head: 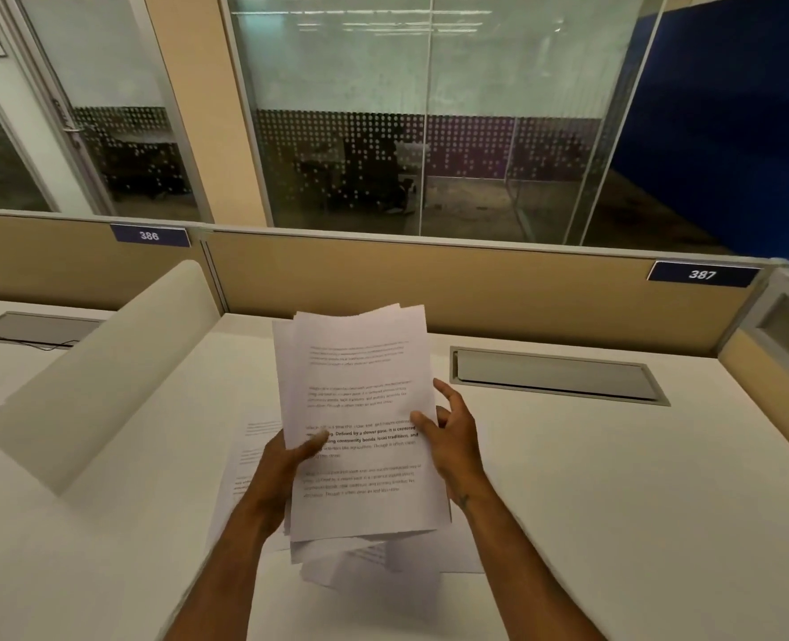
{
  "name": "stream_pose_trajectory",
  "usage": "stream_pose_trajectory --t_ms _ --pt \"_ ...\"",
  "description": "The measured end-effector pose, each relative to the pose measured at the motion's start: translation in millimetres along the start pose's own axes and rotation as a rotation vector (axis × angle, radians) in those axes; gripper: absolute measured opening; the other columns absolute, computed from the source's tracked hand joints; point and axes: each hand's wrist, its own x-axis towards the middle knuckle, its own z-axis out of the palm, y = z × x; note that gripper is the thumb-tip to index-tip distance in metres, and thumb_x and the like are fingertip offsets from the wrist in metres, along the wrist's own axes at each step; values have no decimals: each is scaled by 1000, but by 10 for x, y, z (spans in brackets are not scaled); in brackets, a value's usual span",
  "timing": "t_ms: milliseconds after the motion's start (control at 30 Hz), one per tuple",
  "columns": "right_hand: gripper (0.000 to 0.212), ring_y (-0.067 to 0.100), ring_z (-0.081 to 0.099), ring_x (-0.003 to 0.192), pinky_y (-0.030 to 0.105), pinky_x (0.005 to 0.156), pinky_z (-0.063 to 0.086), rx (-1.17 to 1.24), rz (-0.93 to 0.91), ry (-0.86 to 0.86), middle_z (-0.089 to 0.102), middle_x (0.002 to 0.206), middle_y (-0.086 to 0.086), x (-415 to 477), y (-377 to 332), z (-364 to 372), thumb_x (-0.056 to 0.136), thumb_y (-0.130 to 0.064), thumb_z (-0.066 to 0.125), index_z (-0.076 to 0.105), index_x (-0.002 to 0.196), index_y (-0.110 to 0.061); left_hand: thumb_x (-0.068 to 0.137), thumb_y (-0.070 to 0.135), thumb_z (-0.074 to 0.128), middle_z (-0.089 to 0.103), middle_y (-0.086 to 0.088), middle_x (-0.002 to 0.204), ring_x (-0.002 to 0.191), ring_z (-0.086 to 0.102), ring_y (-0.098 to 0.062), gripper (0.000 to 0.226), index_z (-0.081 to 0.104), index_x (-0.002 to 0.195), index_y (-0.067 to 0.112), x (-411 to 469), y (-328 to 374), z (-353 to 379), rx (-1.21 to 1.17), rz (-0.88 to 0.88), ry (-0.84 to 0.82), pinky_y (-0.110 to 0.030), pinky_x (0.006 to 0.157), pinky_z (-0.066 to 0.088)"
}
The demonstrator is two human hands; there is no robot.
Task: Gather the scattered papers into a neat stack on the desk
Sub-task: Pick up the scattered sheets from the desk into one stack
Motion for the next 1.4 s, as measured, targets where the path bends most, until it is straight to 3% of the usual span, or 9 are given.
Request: stream_pose_trajectory --t_ms 167,300,433,667,833,967,1100,1267,1400 --pt "42 10 73 87 19 66 56 -110 56 37 72 119 3 82 160 -234 94 -36 65 56 133 -24 87 11 73 77 -22 114 96 76 -43 37 66 124 9 -65 -50 -135 50 -5 88 -52 74 65" --pt "57 32 57 121 39 98 50 -714 410 213 57 137 15 -64 830 -644 90 -44 67 53 134 -12 88 11 72 78 -22 111 95 76 -44 36 65 123 7 -155 -57 -335 34 4 149 -51 71 65" --pt "68 31 45 125 47 96 49 -1091 616 193 43 134 13 -290 1257 -760 81 -53 70 47 130 -12 84 13 73 78 -20 111 96 76 -44 42 64 125 8 -266 -52 -523 24 8 200 -52 72 65" --pt "52 36 50 120 44 102 45 -803 780 330 59 128 18 -223 1237 -740 82 -21 73 53 127 -5 81 14 73 78 -22 111 96 75 -45 42 64 123 10 -335 -28 -848 9 -7 213 -55 74 64" --pt "29 39 67 89 42 81 58 -567 486 528 71 107 24 -251 745 -779 77 -7 69 68 106 0 82 14 73 77 -21 113 96 75 -45 43 63 124 11 -321 65 -1117 15 4 200 -58 77 63" --pt "27 39 71 80 42 68 59 -848 17 728 73 101 17 -306 106 -644 85 -12 71 67 111 -7 81 14 73 79 -18 110 93 77 -43 42 65 122 14 -303 139 -1299 -2 13 189 -53 69 65" --pt "24 34 69 76 41 65 61 -1175 -271 603 68 95 15 -449 -45 -351 85 -11 73 68 109 -7 81 12 73 78 -19 111 94 77 -41 41 66 122 10 -303 160 -1432 -10 12 171 -49 69 65" --pt "36 24 58 113 33 86 52 -1383 -33 229 53 132 7 -608 478 180 98 -14 42 55 131 -19 83 10 72 79 -18 110 93 77 -40 37 67 120 11 -370 136 -1554 -9 5 162 -48 68 65" --pt "34 25 55 119 32 91 50 -1377 60 40 48 142 10 -664 954 667 97 -7 40 59 125 -11 79 13 73 79 -18 110 94 77 -41 40 68 119 13 -444 111 -1683 -4 -3 168 -50 69 65"
